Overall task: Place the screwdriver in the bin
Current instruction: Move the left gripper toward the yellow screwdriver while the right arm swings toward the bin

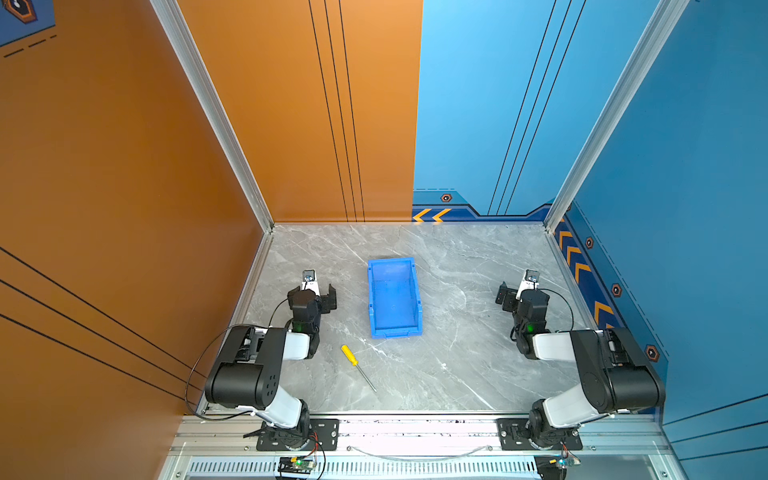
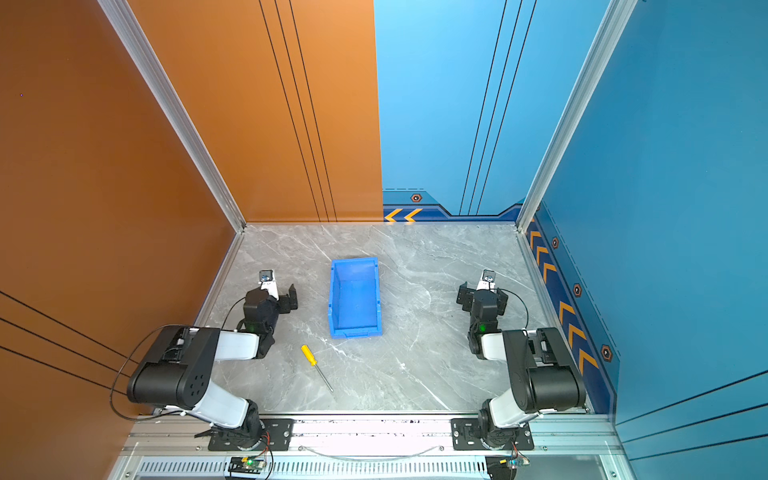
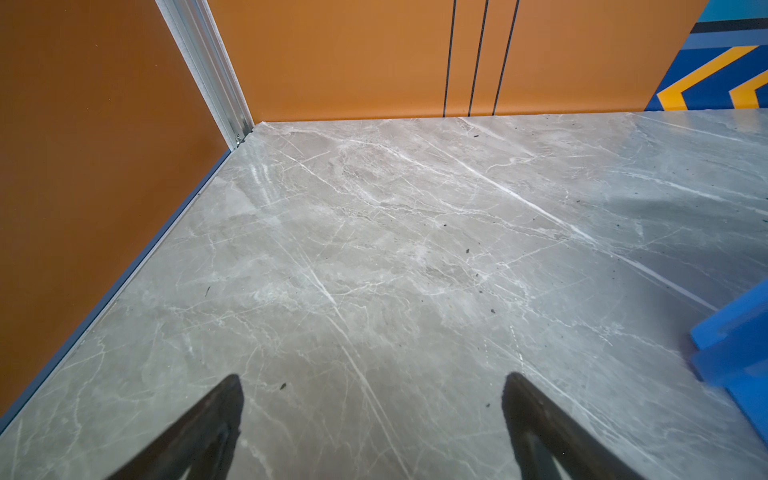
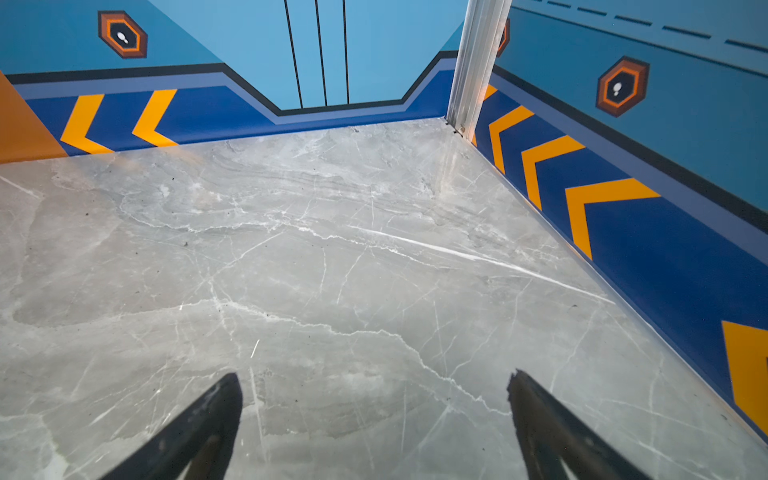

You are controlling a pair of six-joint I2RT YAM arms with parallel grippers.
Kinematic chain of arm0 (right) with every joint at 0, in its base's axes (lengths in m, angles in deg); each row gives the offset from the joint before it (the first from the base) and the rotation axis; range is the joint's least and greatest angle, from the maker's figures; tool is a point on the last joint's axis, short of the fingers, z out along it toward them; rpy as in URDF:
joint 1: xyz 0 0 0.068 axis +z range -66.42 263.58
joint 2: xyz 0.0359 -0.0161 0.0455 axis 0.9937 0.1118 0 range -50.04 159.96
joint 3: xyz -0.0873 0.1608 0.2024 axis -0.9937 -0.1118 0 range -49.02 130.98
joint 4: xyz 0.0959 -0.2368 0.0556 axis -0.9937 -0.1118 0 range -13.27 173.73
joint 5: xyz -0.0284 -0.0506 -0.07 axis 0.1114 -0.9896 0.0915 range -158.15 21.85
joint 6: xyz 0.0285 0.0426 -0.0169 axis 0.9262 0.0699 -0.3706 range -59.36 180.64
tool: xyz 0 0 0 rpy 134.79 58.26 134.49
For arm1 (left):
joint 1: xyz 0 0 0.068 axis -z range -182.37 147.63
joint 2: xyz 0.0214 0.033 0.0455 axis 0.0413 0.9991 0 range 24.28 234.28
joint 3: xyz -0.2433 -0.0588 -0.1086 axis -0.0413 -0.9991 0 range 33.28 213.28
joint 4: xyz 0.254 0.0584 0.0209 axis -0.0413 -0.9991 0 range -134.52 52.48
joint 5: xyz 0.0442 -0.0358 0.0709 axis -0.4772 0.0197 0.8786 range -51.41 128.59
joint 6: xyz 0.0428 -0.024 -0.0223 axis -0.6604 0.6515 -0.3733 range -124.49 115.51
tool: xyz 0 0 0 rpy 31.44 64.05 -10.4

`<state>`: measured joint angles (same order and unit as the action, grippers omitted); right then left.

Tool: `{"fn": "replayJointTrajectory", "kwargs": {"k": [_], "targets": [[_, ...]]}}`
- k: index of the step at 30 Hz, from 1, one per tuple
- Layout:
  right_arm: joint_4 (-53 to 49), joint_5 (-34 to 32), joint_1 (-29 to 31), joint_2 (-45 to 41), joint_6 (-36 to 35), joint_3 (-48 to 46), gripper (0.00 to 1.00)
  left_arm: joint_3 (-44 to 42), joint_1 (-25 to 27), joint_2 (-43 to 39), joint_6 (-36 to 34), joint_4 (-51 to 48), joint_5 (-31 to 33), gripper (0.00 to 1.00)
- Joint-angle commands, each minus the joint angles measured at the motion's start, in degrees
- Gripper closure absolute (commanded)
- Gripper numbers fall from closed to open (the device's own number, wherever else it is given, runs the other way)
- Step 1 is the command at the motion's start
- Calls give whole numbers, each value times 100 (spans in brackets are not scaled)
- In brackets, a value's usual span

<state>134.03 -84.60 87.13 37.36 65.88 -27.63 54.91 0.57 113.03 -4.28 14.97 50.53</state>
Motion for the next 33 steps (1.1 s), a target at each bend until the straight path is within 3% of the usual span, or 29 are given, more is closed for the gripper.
{"fn": "replayJointTrajectory", "kwargs": {"k": [1, 11, 17, 20, 27, 33], "targets": [[-540, -208, 98, -326, -125, 198, 0, -22, -54, -272, -15, -163, 85, 2], [-1704, -421, 324, -1458, -109, 337, 0, 56, -80, -1123, 24, -1278, 183, 2], [-3182, -799, 948, -2332, -149, 761, 0, 775, -210, -1700, 205, -3580, 116, 2], [-3769, -1185, 1313, -2831, -36, 911, 0, 1261, -231, -1825, 608, -4798, 494, 2], [-5402, -1940, 1578, -3781, 1416, 1473, 0, 2201, -216, -1938, 1218, -6627, 194, 2], [-6988, -1920, 1704, -3600, 2191, 2336, 0, 3082, 198, -1702, 1636, -8087, 35, 2]]}}
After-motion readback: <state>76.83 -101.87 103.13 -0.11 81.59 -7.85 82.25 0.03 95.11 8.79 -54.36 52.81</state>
